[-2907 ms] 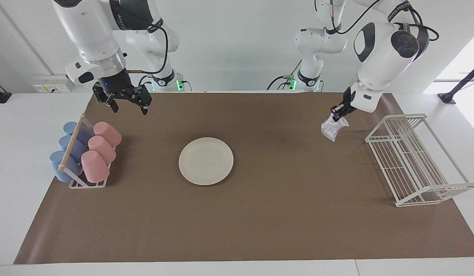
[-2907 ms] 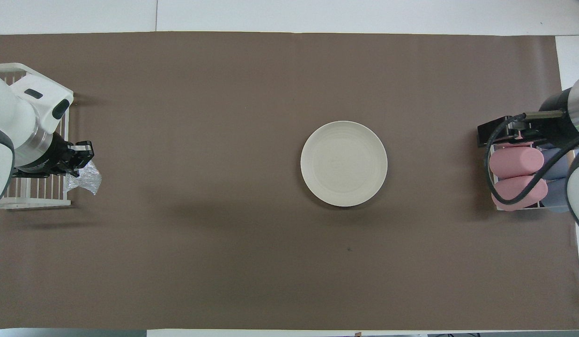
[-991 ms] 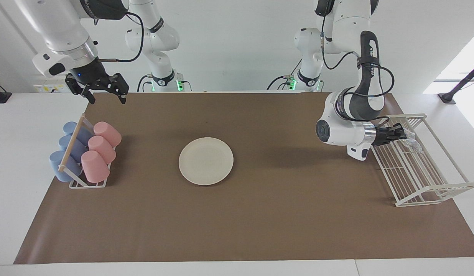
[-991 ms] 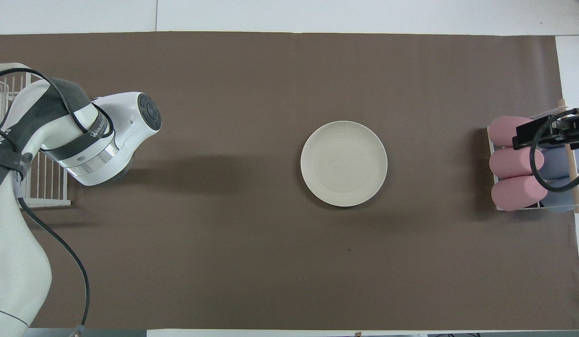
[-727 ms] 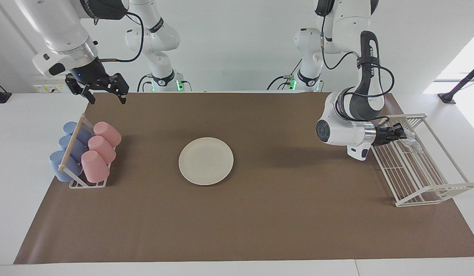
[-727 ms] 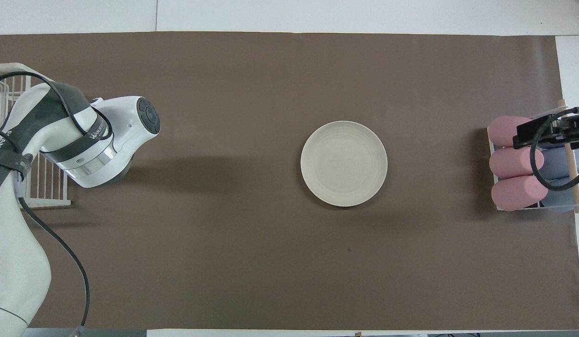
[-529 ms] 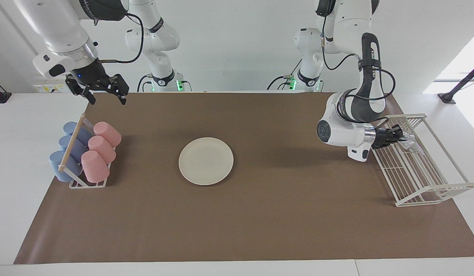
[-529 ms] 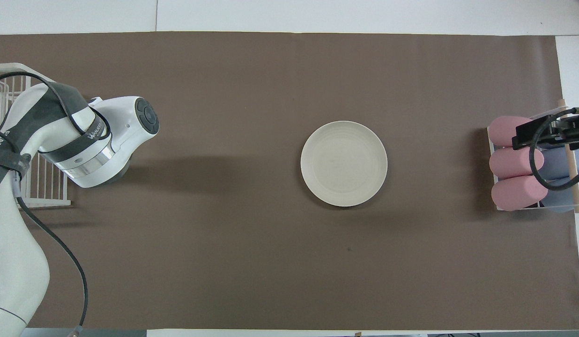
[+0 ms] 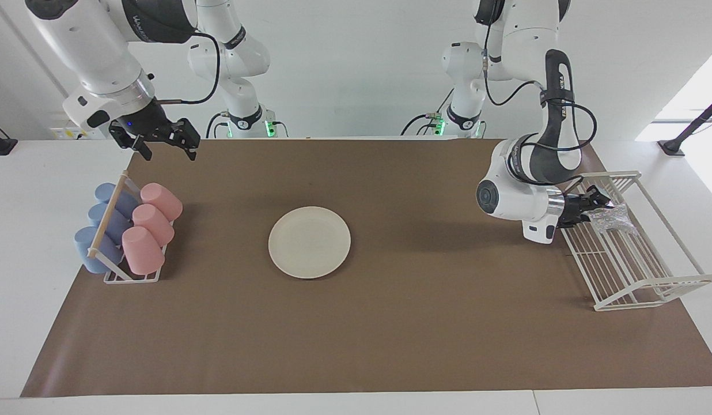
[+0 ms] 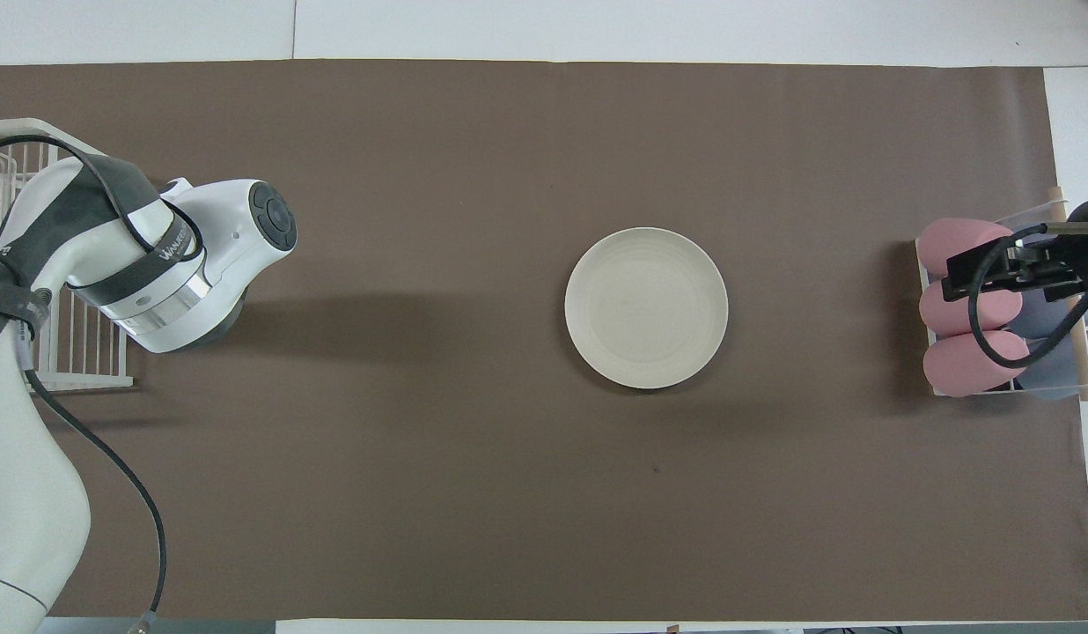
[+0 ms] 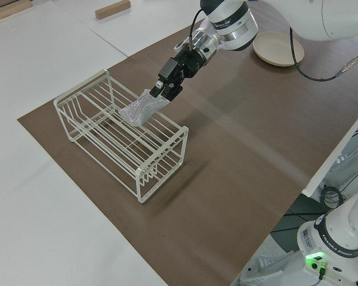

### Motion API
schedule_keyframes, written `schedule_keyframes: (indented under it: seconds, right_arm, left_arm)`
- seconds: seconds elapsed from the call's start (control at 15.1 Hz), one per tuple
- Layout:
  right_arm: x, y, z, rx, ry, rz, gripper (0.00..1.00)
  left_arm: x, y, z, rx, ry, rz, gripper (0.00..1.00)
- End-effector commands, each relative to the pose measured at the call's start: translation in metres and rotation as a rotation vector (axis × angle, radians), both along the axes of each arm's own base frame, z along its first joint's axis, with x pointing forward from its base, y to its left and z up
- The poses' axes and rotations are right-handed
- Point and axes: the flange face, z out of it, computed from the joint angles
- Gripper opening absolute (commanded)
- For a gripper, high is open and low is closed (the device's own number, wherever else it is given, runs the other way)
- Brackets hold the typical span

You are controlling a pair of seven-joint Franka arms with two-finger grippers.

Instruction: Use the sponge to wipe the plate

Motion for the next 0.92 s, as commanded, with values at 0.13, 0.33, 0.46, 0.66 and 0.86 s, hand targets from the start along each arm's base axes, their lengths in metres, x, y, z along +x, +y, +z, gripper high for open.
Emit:
schedule_keyframes:
  seconds: [0.13,0.33,0.46,0.66,0.86]
  right_arm:
    - [-0.007,0.005,0.006,0.014,-0.027,-0.012,1.00]
    - [-0.009,0.010,0.008,0.014,-0.030,-0.002,1.00]
    - [-0.010,0.010,0.008,0.014,-0.025,-0.005,1.00]
    - [-0.010,0.010,0.007,0.014,-0.022,-0.005,1.00]
    - [-0.010,0.010,0.007,0.014,-0.023,-0.010,1.00]
  left_arm:
    - [0.009,0.004,0.032,-0.151,-0.080,0.076,1.00]
    - [0.015,-0.001,0.089,-0.366,-0.158,0.174,1.00]
    - [0.011,-0.002,0.120,-0.454,-0.205,0.209,1.00]
    - [0.002,0.002,0.157,-0.589,-0.262,0.263,1.00]
    - [-0.015,0.024,0.206,-0.782,-0.262,0.273,1.00]
